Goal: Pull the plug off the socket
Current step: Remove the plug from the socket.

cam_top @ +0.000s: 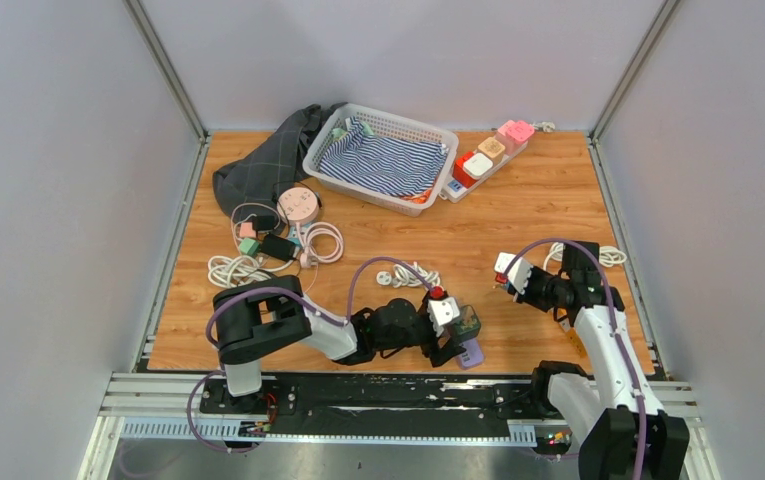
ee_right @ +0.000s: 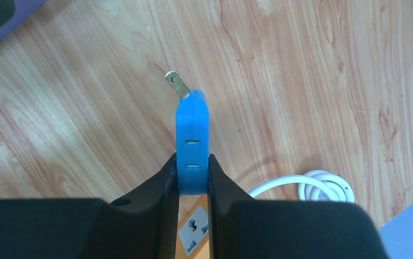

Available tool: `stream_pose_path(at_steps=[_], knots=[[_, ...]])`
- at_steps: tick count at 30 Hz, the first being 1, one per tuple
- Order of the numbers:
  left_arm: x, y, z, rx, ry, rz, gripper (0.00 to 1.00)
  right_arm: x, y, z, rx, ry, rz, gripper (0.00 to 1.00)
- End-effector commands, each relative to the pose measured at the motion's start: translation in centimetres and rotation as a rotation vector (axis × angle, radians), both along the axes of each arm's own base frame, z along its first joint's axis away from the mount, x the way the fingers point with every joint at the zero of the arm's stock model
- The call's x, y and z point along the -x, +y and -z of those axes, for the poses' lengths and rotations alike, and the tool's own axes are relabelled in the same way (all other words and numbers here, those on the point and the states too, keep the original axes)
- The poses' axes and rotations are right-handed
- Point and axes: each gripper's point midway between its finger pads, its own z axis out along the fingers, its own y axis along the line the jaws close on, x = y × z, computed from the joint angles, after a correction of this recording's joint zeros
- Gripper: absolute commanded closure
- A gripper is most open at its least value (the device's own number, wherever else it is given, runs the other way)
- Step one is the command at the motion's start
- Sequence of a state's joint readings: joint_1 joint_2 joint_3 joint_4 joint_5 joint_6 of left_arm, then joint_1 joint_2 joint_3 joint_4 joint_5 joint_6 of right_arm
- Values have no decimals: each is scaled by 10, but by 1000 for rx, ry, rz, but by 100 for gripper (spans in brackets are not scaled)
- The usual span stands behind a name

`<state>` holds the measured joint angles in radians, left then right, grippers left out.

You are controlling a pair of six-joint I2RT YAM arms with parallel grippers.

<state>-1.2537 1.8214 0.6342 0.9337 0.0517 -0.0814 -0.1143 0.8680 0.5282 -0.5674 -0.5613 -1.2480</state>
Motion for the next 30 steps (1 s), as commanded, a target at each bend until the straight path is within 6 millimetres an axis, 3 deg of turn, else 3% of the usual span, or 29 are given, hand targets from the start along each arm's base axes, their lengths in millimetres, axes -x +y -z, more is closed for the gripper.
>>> stream_pose_path(at_steps=[1,8,14,23,27,30], knots=[[10,6,8,-33,16,38,14,-4,4,-12,-40,-30,-3,100],[15,11,-11,19,-8,56,5,-1,10,-16,-71,-29,-21,100],[20,31,-39,102,-33,45,0,1,17,-29,-135,-30,-15,100],[28,76,-106,221,-98,23,0,8,35,-83,-328,-100,-3,100],[28,97,-131,317,-43,-14,0,20,57,-117,-497,-70,-9,100],[40,105,-147,389,18,13,0,34,74,-137,-640,0,-12,100]])
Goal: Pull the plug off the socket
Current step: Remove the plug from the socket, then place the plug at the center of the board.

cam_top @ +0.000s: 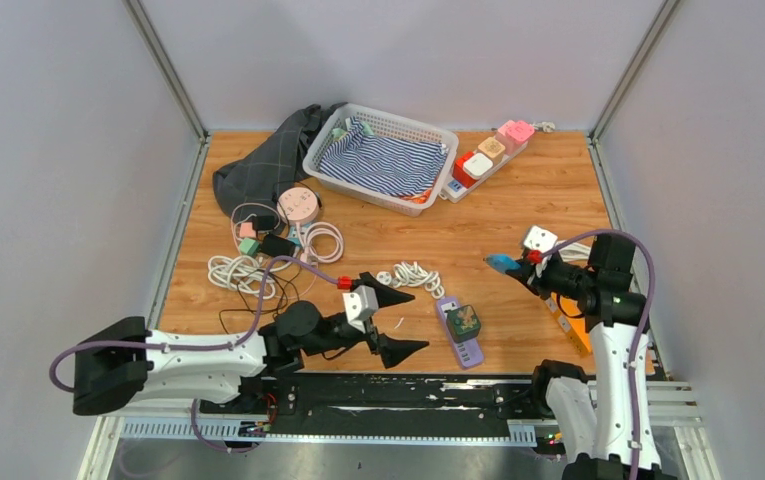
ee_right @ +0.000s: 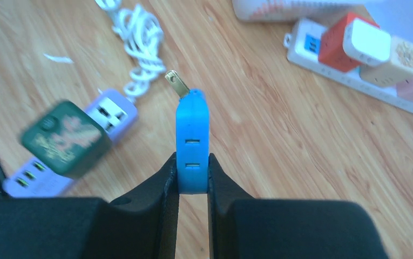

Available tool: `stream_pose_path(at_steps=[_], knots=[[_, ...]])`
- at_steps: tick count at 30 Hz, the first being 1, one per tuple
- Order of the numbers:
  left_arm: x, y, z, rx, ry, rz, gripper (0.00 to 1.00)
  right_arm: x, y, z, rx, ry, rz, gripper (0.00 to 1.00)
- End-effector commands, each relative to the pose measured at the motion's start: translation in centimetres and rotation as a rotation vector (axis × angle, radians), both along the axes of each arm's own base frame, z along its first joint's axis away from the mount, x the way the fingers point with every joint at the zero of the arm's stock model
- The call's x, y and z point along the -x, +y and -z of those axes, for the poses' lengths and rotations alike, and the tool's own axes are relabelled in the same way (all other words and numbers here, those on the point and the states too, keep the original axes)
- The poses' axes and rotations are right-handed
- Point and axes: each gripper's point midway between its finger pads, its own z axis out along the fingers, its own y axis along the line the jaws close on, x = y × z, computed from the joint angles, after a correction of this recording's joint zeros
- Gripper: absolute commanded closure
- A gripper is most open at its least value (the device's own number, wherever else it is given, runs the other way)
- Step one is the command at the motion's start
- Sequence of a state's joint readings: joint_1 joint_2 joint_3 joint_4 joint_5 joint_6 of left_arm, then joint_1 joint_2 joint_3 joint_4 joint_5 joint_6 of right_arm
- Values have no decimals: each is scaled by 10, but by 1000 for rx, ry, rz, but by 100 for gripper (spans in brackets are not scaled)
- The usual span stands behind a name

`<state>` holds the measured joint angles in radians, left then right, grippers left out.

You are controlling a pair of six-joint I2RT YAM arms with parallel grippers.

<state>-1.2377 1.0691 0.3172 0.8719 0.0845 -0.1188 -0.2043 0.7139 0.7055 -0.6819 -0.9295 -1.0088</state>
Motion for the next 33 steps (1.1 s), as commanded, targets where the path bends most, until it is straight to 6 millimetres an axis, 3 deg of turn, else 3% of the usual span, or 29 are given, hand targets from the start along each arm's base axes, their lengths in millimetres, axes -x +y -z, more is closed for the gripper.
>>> stream_pose_path(at_steps=[1,5,10,24,33], knots=[[12,13,-1,38,117,35,0,32,36,-38,-287,124,-68,100],[22,12,-9,74,203,82,0,54,52,-37,-365,137,-153,100],[19,8,-9,84,270,66,0,64,56,-29,-385,146,-167,100],[17,-12,-16,187,312,104,11,68,60,-24,-439,223,-179,100],[9,-34,-8,177,335,103,11,72,63,-20,-472,249,-197,100]])
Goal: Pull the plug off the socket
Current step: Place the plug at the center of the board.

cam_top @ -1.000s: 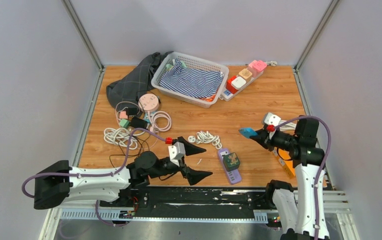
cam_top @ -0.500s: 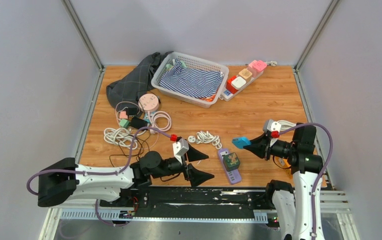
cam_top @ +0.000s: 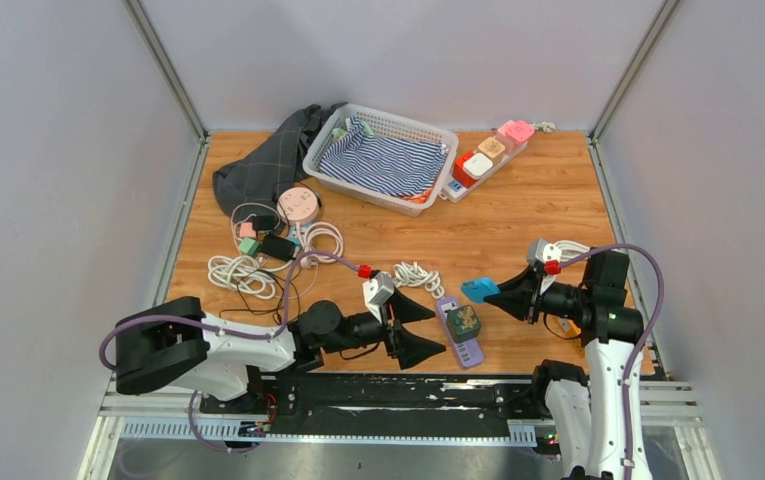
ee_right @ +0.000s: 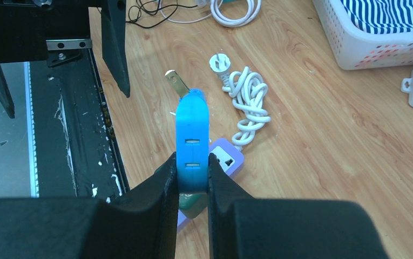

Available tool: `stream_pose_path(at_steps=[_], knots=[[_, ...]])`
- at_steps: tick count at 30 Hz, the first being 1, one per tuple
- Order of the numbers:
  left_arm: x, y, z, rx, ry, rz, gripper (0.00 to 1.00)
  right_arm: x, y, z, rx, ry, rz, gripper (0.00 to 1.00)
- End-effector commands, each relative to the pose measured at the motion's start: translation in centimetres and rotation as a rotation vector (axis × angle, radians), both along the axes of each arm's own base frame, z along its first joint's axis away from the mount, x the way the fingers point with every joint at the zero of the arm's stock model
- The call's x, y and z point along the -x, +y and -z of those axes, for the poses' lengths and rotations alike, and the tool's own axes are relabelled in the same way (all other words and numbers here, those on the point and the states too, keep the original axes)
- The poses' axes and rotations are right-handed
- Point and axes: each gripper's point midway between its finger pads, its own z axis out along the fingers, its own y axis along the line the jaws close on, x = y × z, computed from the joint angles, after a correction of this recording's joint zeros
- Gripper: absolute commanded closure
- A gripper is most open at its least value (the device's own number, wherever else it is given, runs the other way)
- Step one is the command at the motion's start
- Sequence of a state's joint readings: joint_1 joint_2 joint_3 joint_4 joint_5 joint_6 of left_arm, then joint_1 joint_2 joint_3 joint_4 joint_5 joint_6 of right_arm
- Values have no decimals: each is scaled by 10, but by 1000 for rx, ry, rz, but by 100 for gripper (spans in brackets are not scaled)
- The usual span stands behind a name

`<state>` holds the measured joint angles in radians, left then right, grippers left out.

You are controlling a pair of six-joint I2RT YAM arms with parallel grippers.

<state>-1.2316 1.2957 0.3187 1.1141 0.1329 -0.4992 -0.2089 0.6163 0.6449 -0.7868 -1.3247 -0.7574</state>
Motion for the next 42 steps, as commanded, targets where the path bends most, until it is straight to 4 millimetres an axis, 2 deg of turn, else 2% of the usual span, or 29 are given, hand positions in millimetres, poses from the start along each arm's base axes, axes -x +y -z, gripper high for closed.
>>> stream_pose_path(at_steps=[1,5,13,19,25,33,38,42], knots=[[-6,-11,-22,79,-15,-4,11,8,4,0,-55,40,-20,100],[-11,-19,-19,87,1,-13,12,10,5,0,-61,38,-26,100],[-26,-41,-27,184,38,-30,26,13,7,2,-74,33,-39,100],[-38,-56,-20,220,117,-29,33,14,8,2,-77,33,-43,100],[-57,-62,-14,223,168,-50,35,14,8,1,-80,32,-44,100],[-57,-69,-22,241,168,-15,38,15,9,0,-88,35,-50,100],[-54,-73,-25,247,177,18,52,14,8,1,-88,39,-48,100],[-53,-73,-25,245,177,30,67,13,8,2,-86,46,-44,100]])
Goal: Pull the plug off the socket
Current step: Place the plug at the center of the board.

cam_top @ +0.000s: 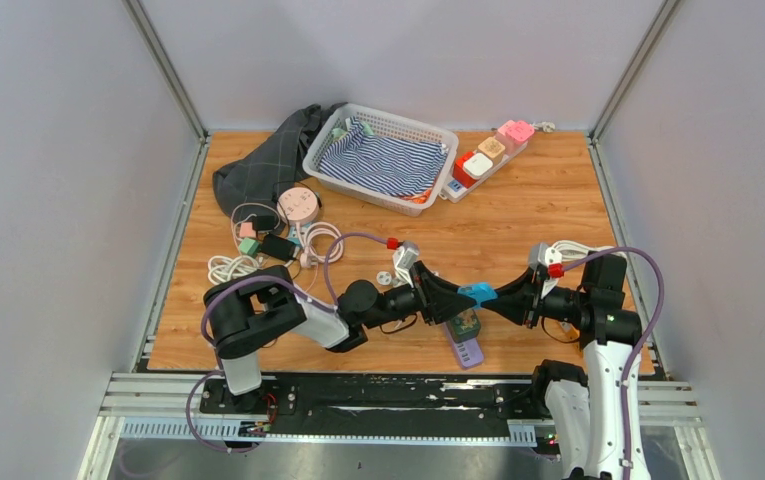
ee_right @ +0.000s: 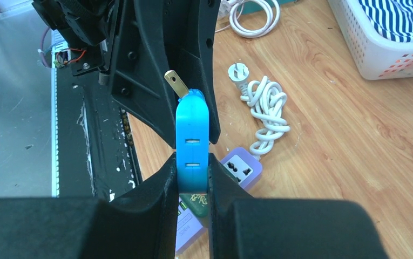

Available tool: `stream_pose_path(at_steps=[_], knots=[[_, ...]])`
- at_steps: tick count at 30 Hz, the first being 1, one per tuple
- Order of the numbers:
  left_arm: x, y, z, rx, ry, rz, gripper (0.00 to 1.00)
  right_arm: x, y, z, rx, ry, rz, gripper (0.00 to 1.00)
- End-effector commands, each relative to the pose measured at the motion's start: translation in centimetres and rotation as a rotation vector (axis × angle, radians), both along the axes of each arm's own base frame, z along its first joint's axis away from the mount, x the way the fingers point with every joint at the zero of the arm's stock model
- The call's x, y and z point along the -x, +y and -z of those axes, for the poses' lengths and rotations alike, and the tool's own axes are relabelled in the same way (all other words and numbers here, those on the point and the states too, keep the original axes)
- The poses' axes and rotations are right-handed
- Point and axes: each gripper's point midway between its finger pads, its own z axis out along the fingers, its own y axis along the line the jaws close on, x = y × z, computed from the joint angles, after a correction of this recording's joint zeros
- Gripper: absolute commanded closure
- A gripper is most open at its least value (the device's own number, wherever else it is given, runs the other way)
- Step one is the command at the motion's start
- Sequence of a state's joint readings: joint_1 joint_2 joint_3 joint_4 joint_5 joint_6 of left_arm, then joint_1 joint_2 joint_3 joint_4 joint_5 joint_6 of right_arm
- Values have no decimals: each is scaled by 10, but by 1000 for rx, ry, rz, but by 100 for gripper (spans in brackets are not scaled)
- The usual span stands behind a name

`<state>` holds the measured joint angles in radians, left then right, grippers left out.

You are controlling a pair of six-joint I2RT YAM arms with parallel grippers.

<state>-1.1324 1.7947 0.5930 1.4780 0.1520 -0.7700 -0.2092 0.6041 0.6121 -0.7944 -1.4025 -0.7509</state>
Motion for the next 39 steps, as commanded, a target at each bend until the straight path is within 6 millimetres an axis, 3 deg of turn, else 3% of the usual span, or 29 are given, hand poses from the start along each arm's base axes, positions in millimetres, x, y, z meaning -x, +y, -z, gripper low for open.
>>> stream_pose_path(at_steps=[1,3,5,9,17,28,33,35,39], knots=[[8,-4,-19,61,-31,48,71,1,0,2,-20,26,5,100],[8,-4,-20,60,-35,54,82,0,-1,2,-20,29,9,100],[8,-3,-21,63,-40,58,90,0,-1,2,-20,32,10,93],[11,-3,-22,62,-48,73,100,-1,-1,3,-18,36,16,83],[15,-1,-25,65,-70,90,100,-4,-3,5,-16,46,30,61],[17,2,-28,72,-60,109,100,-8,-4,7,-9,56,47,51],[14,4,-25,66,-52,99,100,-9,-5,7,-7,56,51,29],[13,6,-23,61,-48,95,100,-9,-5,7,-7,56,52,2],[10,8,-19,53,-40,84,100,-10,-5,7,-5,56,55,0]])
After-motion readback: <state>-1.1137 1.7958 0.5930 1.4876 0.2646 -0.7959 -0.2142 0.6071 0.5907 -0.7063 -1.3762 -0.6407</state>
